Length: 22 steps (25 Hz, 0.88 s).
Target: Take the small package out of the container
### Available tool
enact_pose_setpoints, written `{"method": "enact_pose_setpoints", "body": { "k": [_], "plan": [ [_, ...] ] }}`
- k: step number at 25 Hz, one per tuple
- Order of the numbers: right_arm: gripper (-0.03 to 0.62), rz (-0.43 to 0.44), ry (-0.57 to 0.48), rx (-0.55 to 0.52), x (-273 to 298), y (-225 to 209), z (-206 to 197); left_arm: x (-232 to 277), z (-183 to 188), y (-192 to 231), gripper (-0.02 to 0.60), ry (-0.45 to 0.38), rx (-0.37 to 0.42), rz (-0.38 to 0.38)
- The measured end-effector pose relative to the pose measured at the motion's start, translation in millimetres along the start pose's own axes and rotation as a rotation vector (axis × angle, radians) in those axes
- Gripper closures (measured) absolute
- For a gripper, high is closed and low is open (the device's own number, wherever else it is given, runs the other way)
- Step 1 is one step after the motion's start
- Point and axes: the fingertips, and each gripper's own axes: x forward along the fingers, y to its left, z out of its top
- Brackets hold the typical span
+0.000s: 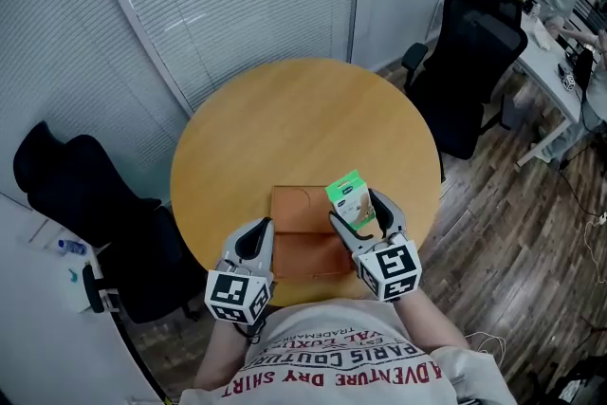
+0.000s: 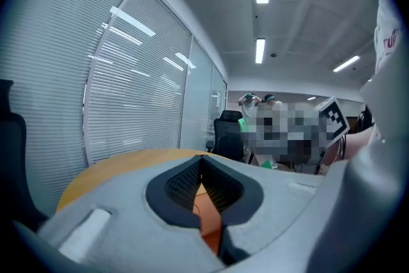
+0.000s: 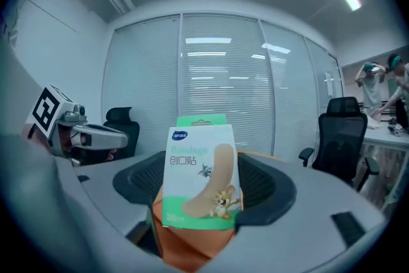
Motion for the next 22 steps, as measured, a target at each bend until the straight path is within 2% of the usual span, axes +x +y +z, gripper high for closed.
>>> {"method": "enact_pose_setpoints", "body": {
  "k": [4, 9, 22],
  "plan": [
    [0.237, -0.061, -0.056, 0.017, -8, -8, 5, -1, 7, -6, 0.571, -0.019, 0.036, -0.028],
    [0.237, -0.083, -0.054, 0.007, -11, -15, 7, 1, 11, -9, 0.571, -0.024, 0.033, -0.029],
    [0.238, -0.074, -0.014, -0.005, -2, -8, -3, 1, 9, -1, 0.571, -0.021, 0.025, -0.027]
  ]
}}
